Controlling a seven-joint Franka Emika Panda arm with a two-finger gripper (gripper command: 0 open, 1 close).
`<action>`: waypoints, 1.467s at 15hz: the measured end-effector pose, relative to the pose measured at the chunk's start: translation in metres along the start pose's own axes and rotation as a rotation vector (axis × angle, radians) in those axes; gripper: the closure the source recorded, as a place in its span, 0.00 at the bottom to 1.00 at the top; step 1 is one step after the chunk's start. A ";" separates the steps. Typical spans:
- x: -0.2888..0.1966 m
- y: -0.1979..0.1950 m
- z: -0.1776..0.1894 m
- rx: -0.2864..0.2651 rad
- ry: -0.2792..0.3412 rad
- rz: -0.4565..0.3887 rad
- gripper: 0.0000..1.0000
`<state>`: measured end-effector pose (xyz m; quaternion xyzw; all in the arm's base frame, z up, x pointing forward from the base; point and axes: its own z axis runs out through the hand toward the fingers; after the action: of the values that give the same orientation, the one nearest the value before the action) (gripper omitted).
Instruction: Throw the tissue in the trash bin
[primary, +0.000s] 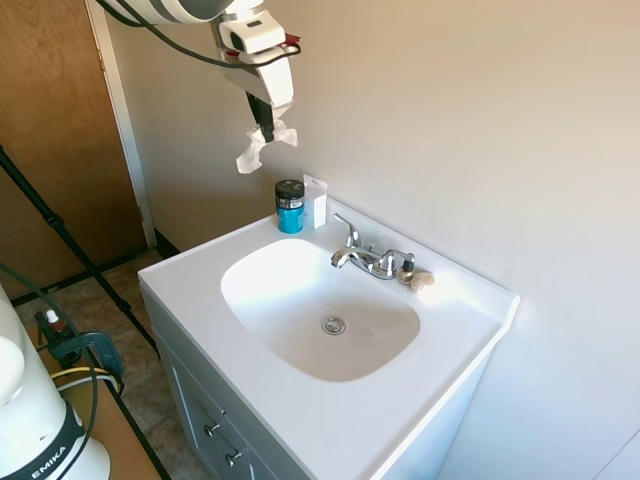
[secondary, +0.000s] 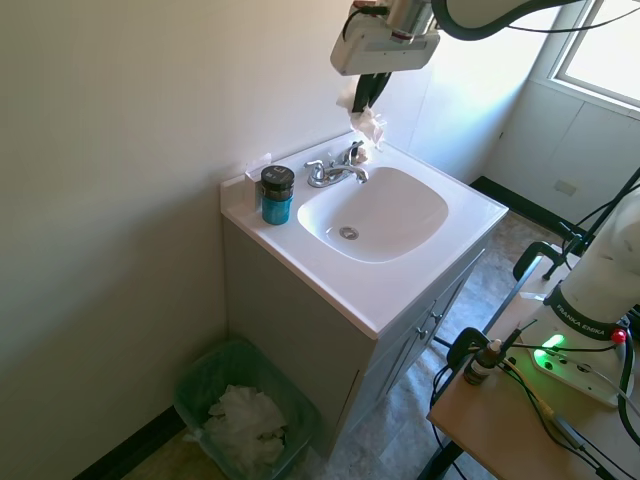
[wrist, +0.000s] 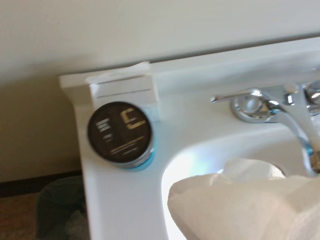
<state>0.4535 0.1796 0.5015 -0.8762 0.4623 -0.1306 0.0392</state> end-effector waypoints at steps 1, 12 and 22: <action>-0.022 -0.010 0.006 -0.010 0.009 -0.025 1.00; -0.201 -0.077 0.125 -0.218 -0.022 -0.280 1.00; -0.259 -0.105 0.196 -0.306 -0.074 -0.346 0.00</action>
<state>0.4497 0.4419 0.2828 -0.9424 0.3177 -0.0316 -0.1003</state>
